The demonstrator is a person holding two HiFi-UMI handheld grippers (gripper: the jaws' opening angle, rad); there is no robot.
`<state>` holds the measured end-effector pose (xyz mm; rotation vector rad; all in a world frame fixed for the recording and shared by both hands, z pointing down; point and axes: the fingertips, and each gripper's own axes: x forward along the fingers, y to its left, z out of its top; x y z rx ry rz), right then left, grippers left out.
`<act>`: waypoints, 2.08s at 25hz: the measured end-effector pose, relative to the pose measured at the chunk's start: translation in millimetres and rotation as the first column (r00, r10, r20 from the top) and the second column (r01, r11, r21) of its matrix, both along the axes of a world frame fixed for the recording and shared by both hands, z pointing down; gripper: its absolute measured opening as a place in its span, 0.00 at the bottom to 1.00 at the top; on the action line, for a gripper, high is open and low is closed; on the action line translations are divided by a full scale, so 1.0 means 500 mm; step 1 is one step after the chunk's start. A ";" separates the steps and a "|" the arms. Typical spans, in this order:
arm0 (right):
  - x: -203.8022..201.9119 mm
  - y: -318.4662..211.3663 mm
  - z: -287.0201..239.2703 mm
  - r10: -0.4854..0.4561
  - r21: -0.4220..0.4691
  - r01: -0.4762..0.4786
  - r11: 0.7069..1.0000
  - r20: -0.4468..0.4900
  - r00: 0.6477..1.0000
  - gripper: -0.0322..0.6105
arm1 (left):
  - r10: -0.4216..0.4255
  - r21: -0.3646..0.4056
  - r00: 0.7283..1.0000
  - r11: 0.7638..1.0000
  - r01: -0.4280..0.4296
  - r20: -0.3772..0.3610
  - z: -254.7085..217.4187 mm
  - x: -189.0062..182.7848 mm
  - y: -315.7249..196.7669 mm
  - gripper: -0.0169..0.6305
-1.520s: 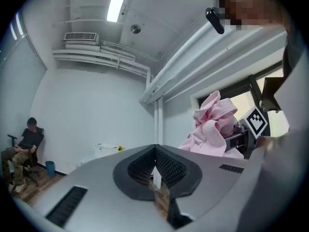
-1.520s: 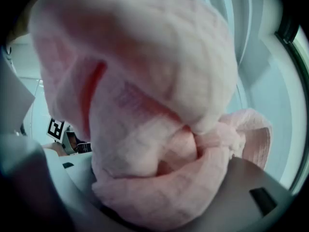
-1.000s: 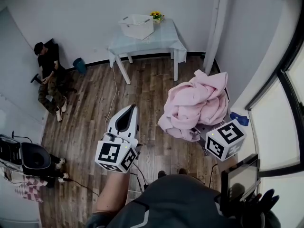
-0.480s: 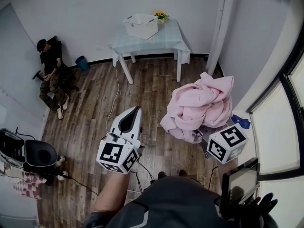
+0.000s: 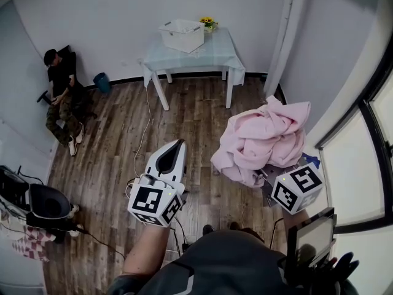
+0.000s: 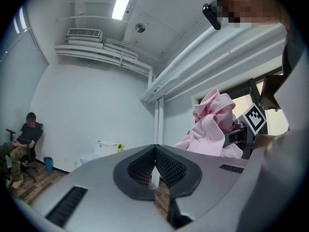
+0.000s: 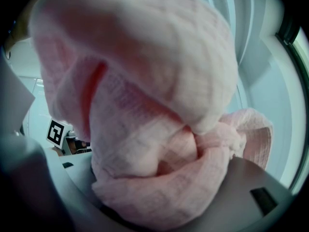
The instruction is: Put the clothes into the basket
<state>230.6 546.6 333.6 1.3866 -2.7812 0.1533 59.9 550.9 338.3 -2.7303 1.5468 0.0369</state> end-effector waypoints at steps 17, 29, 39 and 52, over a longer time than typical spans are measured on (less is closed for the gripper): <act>-0.046 -0.062 0.016 -0.017 0.021 0.017 1.000 -0.010 1.000 0.55 | -0.005 0.003 1.000 1.000 0.005 0.012 0.023 -0.049 -0.067 0.04; 0.005 -0.359 -0.006 -0.076 0.032 0.075 0.997 0.020 0.997 0.55 | -0.111 0.022 0.993 0.994 0.110 0.048 -0.016 -0.016 -0.336 0.04; 0.057 -0.536 0.009 -0.145 0.045 0.144 0.989 0.019 0.989 0.55 | -0.154 0.019 0.987 0.988 0.153 0.051 0.006 0.050 -0.509 0.04; 0.033 -0.717 0.032 -0.169 0.014 0.168 0.986 0.034 0.985 0.55 | -0.192 -0.004 0.980 0.981 0.192 0.046 0.027 0.011 -0.662 0.04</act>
